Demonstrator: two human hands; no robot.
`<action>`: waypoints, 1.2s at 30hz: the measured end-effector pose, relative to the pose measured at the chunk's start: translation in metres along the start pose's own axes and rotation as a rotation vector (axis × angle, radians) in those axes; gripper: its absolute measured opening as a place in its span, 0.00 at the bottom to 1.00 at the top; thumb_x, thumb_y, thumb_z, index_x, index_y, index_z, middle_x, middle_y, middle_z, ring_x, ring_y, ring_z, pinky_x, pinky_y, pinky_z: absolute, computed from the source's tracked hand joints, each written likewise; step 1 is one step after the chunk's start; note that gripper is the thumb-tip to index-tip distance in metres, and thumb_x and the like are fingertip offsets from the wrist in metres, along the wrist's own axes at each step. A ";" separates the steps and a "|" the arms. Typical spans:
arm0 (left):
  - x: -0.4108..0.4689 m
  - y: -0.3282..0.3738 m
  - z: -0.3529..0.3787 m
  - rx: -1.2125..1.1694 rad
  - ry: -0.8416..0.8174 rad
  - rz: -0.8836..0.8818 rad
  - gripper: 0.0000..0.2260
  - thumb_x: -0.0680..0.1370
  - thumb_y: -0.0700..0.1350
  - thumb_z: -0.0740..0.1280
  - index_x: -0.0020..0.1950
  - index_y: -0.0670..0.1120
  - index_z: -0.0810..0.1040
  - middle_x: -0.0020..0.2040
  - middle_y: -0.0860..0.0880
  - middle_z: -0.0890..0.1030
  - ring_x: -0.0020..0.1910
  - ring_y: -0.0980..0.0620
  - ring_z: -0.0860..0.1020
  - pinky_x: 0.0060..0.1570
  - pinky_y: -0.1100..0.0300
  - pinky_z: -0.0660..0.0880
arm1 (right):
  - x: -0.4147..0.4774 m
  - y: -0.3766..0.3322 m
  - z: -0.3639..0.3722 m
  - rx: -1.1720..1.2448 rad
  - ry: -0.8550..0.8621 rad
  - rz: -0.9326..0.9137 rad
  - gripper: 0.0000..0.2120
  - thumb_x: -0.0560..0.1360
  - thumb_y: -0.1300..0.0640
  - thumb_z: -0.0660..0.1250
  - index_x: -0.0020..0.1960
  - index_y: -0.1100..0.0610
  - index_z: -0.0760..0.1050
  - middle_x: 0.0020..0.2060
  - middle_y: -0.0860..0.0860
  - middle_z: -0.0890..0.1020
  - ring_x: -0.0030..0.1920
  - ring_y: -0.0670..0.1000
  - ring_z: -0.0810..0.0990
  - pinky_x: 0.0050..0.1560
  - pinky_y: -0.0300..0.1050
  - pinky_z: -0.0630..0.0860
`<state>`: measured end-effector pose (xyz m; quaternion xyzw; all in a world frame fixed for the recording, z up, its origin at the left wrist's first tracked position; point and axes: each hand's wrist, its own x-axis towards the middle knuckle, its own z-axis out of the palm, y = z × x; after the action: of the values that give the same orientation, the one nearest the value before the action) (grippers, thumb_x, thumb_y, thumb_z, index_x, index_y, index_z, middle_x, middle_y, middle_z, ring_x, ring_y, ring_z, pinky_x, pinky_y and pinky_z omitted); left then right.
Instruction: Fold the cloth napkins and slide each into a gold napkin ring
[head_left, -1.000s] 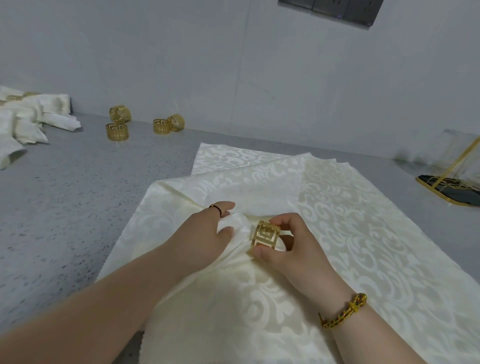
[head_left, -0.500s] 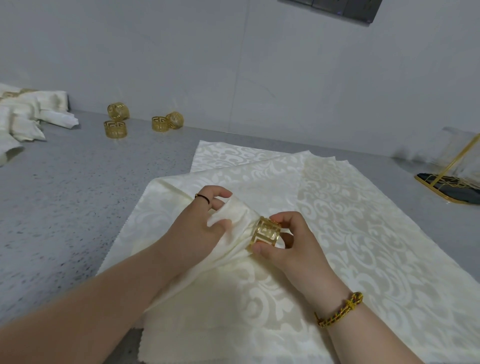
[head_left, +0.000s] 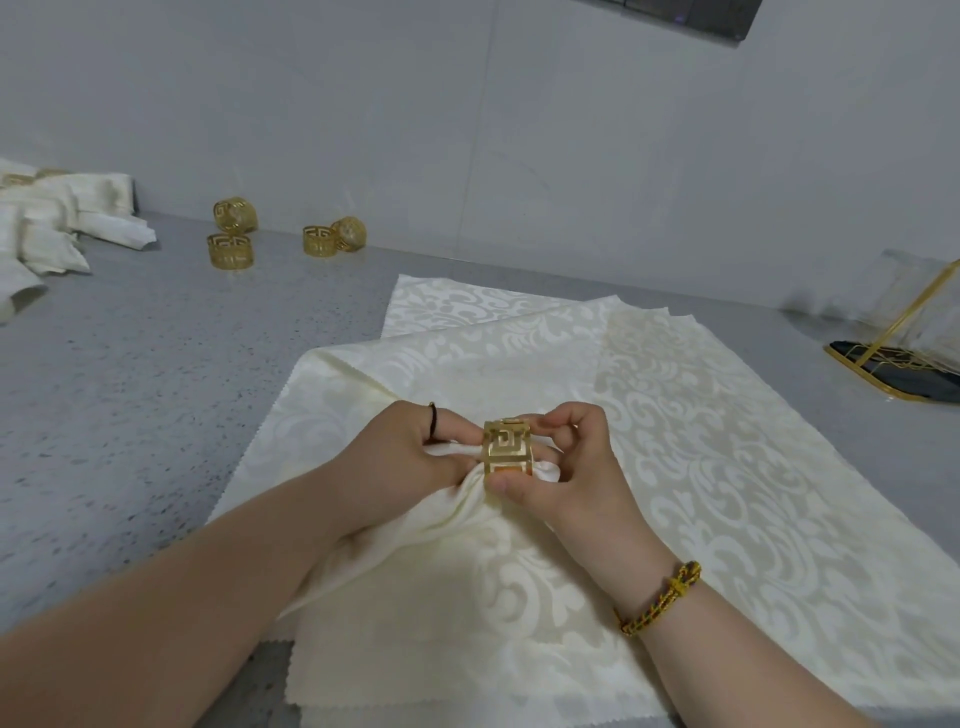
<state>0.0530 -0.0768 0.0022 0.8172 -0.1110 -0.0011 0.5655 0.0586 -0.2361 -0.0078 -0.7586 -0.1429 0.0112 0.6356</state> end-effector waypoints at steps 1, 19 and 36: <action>0.000 0.001 0.000 -0.015 -0.011 -0.011 0.11 0.73 0.36 0.68 0.40 0.53 0.82 0.46 0.52 0.84 0.45 0.56 0.80 0.48 0.68 0.74 | 0.000 0.000 0.000 -0.002 -0.004 -0.001 0.24 0.64 0.73 0.72 0.45 0.52 0.62 0.45 0.45 0.78 0.38 0.38 0.80 0.42 0.35 0.76; -0.003 -0.003 0.012 -0.011 0.169 0.055 0.12 0.67 0.43 0.75 0.41 0.58 0.77 0.43 0.61 0.79 0.41 0.75 0.75 0.39 0.82 0.67 | 0.000 -0.003 -0.015 0.165 -0.133 0.173 0.12 0.76 0.67 0.60 0.51 0.59 0.80 0.48 0.56 0.84 0.50 0.53 0.81 0.53 0.44 0.76; -0.004 0.002 0.016 0.524 0.092 0.146 0.19 0.65 0.61 0.72 0.54 0.60 0.76 0.45 0.68 0.74 0.47 0.66 0.73 0.48 0.72 0.67 | -0.001 0.000 -0.002 -0.168 0.068 0.036 0.08 0.73 0.66 0.65 0.41 0.57 0.81 0.50 0.48 0.82 0.52 0.47 0.80 0.55 0.40 0.74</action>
<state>0.0468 -0.0912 -0.0026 0.9248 -0.1401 0.1054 0.3377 0.0580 -0.2386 -0.0077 -0.8115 -0.1083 -0.0152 0.5740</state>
